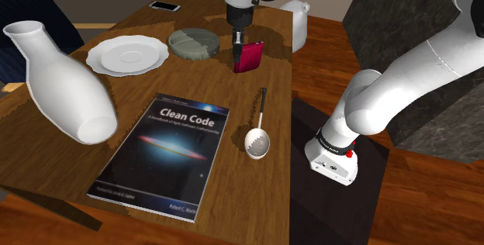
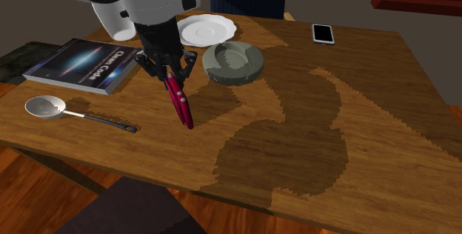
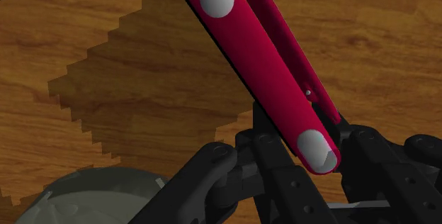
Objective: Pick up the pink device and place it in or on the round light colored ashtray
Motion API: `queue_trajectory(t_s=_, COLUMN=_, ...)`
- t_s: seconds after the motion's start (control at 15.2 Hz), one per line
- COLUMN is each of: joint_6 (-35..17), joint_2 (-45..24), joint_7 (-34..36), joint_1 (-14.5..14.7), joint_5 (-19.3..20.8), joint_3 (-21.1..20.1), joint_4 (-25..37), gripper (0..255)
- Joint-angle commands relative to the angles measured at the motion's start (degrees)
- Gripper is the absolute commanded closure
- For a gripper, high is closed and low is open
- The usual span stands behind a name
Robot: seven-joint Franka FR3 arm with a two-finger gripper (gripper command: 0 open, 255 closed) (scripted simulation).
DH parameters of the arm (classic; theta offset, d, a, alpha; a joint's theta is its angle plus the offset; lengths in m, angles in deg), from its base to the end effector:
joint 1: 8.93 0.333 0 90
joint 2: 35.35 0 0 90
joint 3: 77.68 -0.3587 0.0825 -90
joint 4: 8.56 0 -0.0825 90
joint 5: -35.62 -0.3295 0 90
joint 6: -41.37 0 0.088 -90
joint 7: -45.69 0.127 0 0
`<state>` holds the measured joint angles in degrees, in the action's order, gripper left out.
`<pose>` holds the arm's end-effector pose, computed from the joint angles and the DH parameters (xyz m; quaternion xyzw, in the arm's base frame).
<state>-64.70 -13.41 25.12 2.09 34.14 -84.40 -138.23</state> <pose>0.3463 0.1199 0.5441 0.9472 0.3202 -0.0159 0.0091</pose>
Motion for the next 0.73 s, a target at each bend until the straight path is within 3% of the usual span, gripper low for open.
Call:
queue_trajectory(t_s=0.0, joint_6=0.0, joint_2=0.0, joint_7=0.0, joint_1=0.0, joint_5=0.0, joint_3=0.0, joint_4=0.0, gripper=255)
queue_trajectory(t_s=0.33, joint_6=0.0, joint_2=0.0, joint_7=0.0, joint_1=0.0, joint_5=0.0, joint_3=0.0, joint_4=0.0, gripper=255)
queue_trajectory(t_s=0.66, joint_6=3.9, joint_2=0.3, joint_7=-0.1, joint_1=0.0, joint_5=0.0, joint_3=0.1, joint_4=3.6, gripper=255)
